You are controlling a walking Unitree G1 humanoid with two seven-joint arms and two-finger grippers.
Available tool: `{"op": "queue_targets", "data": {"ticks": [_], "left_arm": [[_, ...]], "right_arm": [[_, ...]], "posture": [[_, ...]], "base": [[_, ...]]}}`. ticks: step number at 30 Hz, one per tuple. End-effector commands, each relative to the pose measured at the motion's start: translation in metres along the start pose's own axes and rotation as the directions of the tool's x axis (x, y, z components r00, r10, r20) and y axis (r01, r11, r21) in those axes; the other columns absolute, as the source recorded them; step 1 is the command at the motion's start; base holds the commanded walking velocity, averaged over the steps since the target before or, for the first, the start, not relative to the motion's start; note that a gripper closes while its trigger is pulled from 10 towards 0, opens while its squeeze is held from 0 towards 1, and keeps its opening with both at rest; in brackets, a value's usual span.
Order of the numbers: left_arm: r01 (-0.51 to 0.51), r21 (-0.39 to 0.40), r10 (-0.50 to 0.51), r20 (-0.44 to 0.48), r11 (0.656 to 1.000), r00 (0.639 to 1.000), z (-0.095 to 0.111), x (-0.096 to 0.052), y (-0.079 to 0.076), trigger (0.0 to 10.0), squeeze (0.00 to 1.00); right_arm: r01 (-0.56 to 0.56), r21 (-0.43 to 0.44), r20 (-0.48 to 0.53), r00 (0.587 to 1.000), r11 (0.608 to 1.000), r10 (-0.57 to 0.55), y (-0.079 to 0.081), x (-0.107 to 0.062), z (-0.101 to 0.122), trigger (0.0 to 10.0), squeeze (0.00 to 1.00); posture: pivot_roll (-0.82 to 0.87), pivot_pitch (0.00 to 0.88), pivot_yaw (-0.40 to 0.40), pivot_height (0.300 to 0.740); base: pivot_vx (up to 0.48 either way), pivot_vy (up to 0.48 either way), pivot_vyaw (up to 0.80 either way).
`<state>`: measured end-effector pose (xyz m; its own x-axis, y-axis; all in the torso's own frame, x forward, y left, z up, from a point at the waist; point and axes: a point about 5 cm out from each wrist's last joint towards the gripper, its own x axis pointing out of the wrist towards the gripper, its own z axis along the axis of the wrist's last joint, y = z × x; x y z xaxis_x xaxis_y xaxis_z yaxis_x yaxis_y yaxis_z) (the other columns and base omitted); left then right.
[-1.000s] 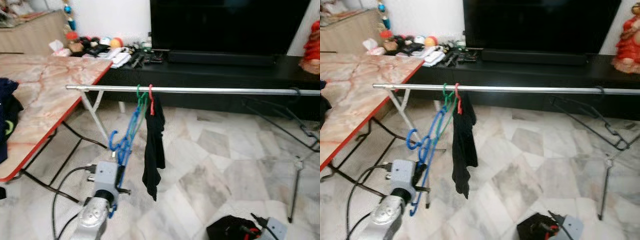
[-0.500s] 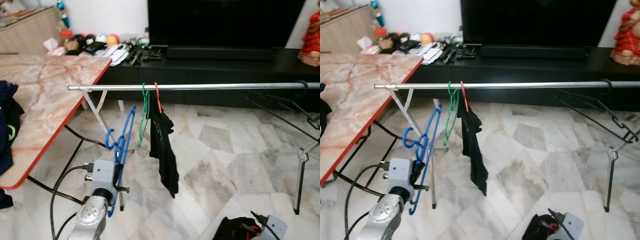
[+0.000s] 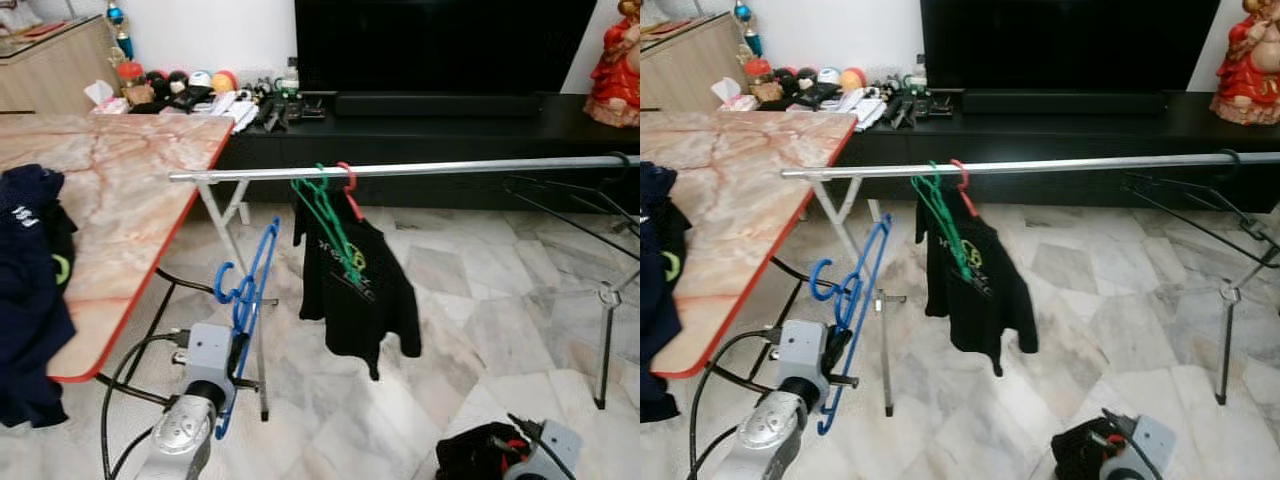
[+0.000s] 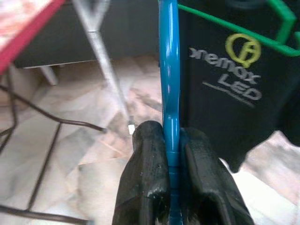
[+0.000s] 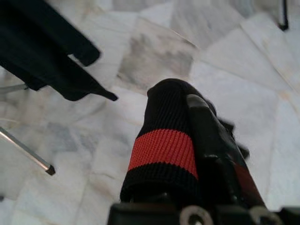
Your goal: Hang hanger
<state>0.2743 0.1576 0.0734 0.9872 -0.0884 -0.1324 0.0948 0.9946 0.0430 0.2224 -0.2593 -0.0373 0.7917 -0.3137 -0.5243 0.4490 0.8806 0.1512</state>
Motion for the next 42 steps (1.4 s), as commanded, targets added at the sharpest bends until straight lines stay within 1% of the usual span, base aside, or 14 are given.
{"op": "queue_targets", "data": {"ticks": [1, 6, 10, 11, 12, 16, 17, 20, 22, 23, 24, 30, 35, 42], "left_arm": [[0.027, -0.004, -0.027, -0.001, 1.0, 1.0, 0.001, 0.0, -0.004, 10.0, 0.0], [0.071, -0.005, -0.071, -0.008, 0.997, 0.997, 0.001, 0.0, -0.01, 10.0, 0.0], [0.216, 0.096, -0.203, -0.128, 0.972, 0.971, -0.01, -0.001, -0.021, 10.0, 0.0], [0.325, 0.166, -0.278, -0.255, 0.931, 0.926, -0.019, -0.003, -0.023, 10.0, 0.0], [0.325, 0.166, -0.278, -0.255, 0.931, 0.926, -0.019, -0.003, -0.023, 10.0, 0.0], [0.519, 0.259, -0.377, -0.443, 0.815, 0.813, -0.028, -0.013, -0.019, 10.0, 0.0], [0.582, 0.269, -0.413, -0.487, 0.767, 0.77, -0.028, -0.016, -0.02, 10.0, 0.0], [0.657, 0.291, -0.454, -0.53, 0.695, 0.716, -0.027, -0.019, -0.022, 10.0, 0.0], [0.73, 0.307, -0.489, -0.579, 0.61, 0.652, -0.029, -0.022, -0.026, 10.0, 0.0], [0.779, 0.286, -0.532, -0.597, 0.558, 0.6, -0.029, -0.024, -0.032, 10.0, 0.0], [0.843, 0.256, -0.588, -0.621, 0.473, 0.518, -0.03, -0.028, -0.043, 10.0, 0.0], [0.901, 0.221, -0.651, -0.631, 0.372, 0.423, -0.025, -0.027, -0.072, 10.0, 0.0], [0.91, 0.224, -0.681, -0.607, 0.349, 0.41, -0.02, -0.026, -0.09, 10.0, 0.0], [0.861, 0.247, -0.665, -0.552, 0.445, 0.502, -0.015, -0.02, -0.096, 10.0, 0.0]], "right_arm": [[-0.004, -0.06, 0.081, 0.997, 0.998, 0.009, -0.002, 0.004, 0.02, 10.0, 0.0], [-0.035, -0.08, 0.162, 0.986, 0.996, 0.047, 0.005, 0.01, 0.043, 10.0, 0.0], [-0.039, -0.119, 0.196, 0.979, 0.992, 0.062, 0.01, 0.014, 0.058, 10.0, 0.0], [-0.043, -0.207, 0.187, 0.979, 0.977, 0.083, 0.016, 0.017, 0.066, 10.0, 0.0], [-0.043, -0.207, 0.187, 0.979, 0.977, 0.083, 0.016, 0.017, 0.066, 10.0, 0.0], [-0.098, -0.473, 0.174, 0.964, 0.875, 0.203, 0.042, 0.022, 0.084, 10.0, 0.0], [-0.124, -0.533, 0.165, 0.955, 0.837, 0.246, 0.052, 0.024, 0.09, 10.0, 0.0], [-0.148, -0.578, 0.146, 0.949, 0.803, 0.28, 0.063, 0.025, 0.095, 10.0, 0.0], [-0.157, -0.648, 0.128, 0.942, 0.745, 0.31, 0.074, 0.026, 0.099, 10.0, 0.0], [-0.168, -0.673, 0.124, 0.934, 0.72, 0.334, 0.083, 0.025, 0.101, 10.0, 0.0], [-0.193, -0.673, 0.129, 0.92, 0.714, 0.37, 0.099, 0.025, 0.104, 10.0, 0.0], [-0.216, -0.583, 0.101, 0.937, 0.783, 0.334, 0.124, 0.025, 0.098, 10.0, 0.0], [-0.213, -0.565, 0.073, 0.95, 0.797, 0.305, 0.139, 0.023, 0.089, 10.0, 0.0], [-0.214, -0.556, 0.071, 0.951, 0.803, 0.302, 0.144, 0.021, 0.086, 10.0, 0.0]], "posture": [[-0.01, 0.05, 0.048, 0.74], [-0.02, 0.046, 0.051, 0.74], [-0.03, 0.04, 0.051, 0.74], [-0.02, 0.035, 0.05, 0.74], [-0.02, 0.035, 0.05, 0.74], [-0.03, 0.025, 0.055, 0.74], [-0.03, 0.021, 0.057, 0.74], [-0.03, 0.021, 0.057, 0.74], [-0.04, 0.012, 0.059, 0.74], [-0.04, 0.011, 0.06, 0.74], [-0.05, 0.005, 0.061, 0.74], [-0.05, 0.0, 0.064, 0.74], [-0.04, 0.0, 0.056, 0.74], [-0.04, 0.0, 0.051, 0.74]], "base": [[0.0, 0.0, 0.0], [0.0, 0.0, 0.0], [0.0, 0.0, 0.0], [0.0, 0.0, 0.0], [0.0, 0.0, 0.0], [0.0, 0.0, 0.0], [0.0, 0.0, 0.0], [0.0, 0.0, 0.0], [0.0, 0.0, 0.0], [0.0, 0.0, 0.0], [0.0, 0.0, 0.0], [0.0, 0.0, 0.0], [0.0, 0.0, 0.0], [0.0, 0.0, 0.0]]}}
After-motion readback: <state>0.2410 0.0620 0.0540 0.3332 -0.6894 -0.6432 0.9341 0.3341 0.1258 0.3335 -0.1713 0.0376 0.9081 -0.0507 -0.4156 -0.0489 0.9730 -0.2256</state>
